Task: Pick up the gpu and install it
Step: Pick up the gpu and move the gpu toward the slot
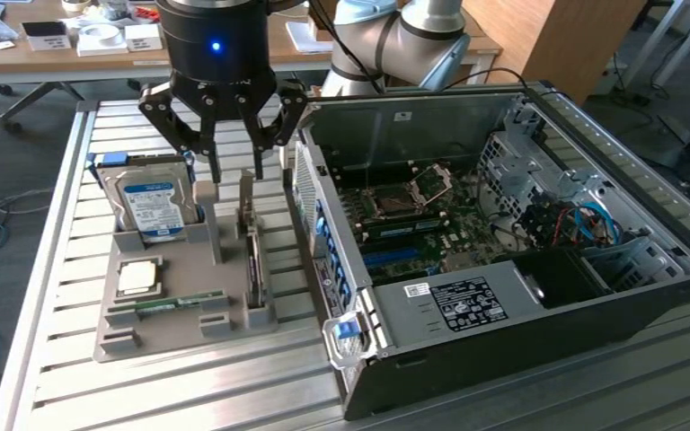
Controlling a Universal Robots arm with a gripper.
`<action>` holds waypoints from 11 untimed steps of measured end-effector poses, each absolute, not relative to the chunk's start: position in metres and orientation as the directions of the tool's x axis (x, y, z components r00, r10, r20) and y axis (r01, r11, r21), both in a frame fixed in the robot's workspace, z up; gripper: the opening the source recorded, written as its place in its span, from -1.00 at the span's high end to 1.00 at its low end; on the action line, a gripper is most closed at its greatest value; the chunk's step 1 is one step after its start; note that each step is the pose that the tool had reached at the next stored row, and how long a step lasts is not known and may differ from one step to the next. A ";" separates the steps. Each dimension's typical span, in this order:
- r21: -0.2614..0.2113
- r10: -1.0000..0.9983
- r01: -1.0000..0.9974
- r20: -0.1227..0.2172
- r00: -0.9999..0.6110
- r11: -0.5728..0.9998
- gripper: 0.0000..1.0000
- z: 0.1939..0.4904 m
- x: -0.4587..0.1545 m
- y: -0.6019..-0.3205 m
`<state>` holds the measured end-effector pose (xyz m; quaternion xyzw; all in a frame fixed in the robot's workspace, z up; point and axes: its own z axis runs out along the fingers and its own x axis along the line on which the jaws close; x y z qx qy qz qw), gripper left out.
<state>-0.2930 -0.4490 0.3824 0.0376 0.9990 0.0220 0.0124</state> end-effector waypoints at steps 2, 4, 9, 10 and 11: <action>0.045 0.076 0.074 -0.023 -0.997 0.996 0.05 0.382 -0.293 -0.449; 0.045 0.076 0.074 -0.023 -0.997 0.996 0.05 0.382 -0.293 -0.449; 0.045 0.076 0.074 -0.023 -0.997 0.996 0.05 0.380 -0.293 -0.449; 0.045 0.076 0.074 -0.023 -0.997 0.996 0.05 0.379 -0.293 -0.449; 0.045 0.076 0.074 -0.023 -0.997 0.996 0.05 0.378 -0.293 -0.449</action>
